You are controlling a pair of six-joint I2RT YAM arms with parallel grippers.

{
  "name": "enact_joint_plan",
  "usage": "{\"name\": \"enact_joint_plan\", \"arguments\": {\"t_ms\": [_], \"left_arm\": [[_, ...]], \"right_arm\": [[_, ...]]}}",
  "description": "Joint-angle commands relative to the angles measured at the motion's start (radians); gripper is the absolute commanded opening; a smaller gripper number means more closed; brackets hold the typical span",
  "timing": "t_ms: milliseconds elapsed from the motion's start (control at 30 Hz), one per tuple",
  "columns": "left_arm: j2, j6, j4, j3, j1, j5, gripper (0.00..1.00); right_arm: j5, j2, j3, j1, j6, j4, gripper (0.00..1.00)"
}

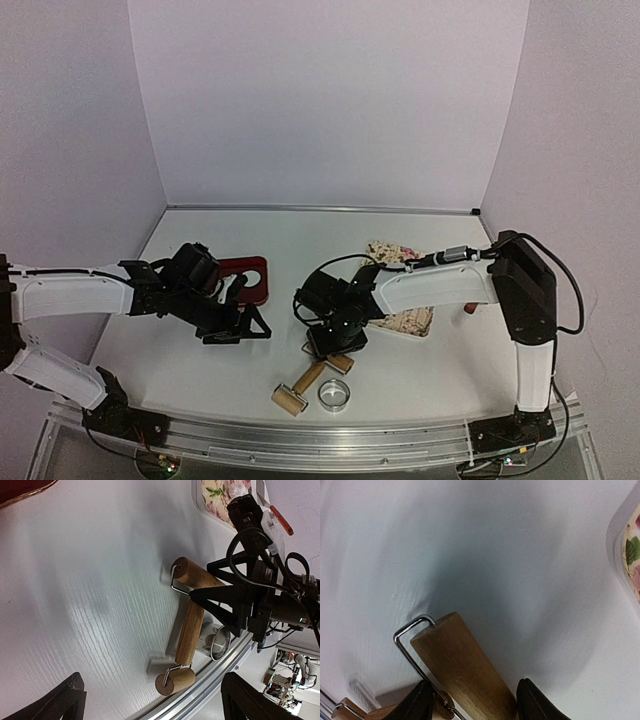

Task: Roll out the dumpling wrappers from the dough
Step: Pick up the rolling pin from the center of the board, then pass from the right arm to the left

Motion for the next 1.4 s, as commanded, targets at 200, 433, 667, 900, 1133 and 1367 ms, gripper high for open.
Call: {"name": "enact_joint_plan", "arguments": {"t_ms": [200, 433, 667, 900, 1133, 1367], "left_arm": [[0.101, 0.027, 0.137, 0.09, -0.001, 0.077, 0.95], [0.243, 0.133, 0.224, 0.138, -0.006, 0.122, 0.94], [0.34, 0.327, 0.229, 0.208, -0.024, 0.063, 0.9], [0.464, 0.35, 0.282, 0.239, -0.052, 0.158, 0.65], [0.556, 0.357, 0.291, 0.283, -0.108, 0.156, 0.6], [0.607, 0.323, 0.324, 0.311, -0.121, 0.22, 0.62]], "right_arm": [[0.038, 0.032, 0.042, -0.016, -0.059, -0.009, 0.13], [0.028, -0.045, 0.021, -0.071, -0.092, 0.009, 0.0], [-0.096, -0.068, 0.015, -0.118, -0.153, 0.038, 0.0], [-0.16, -0.099, -0.009, -0.162, -0.145, 0.079, 0.0], [-0.19, -0.101, 0.001, -0.201, -0.133, 0.091, 0.0], [-0.204, -0.095, 0.014, -0.223, -0.134, 0.093, 0.0]]}}
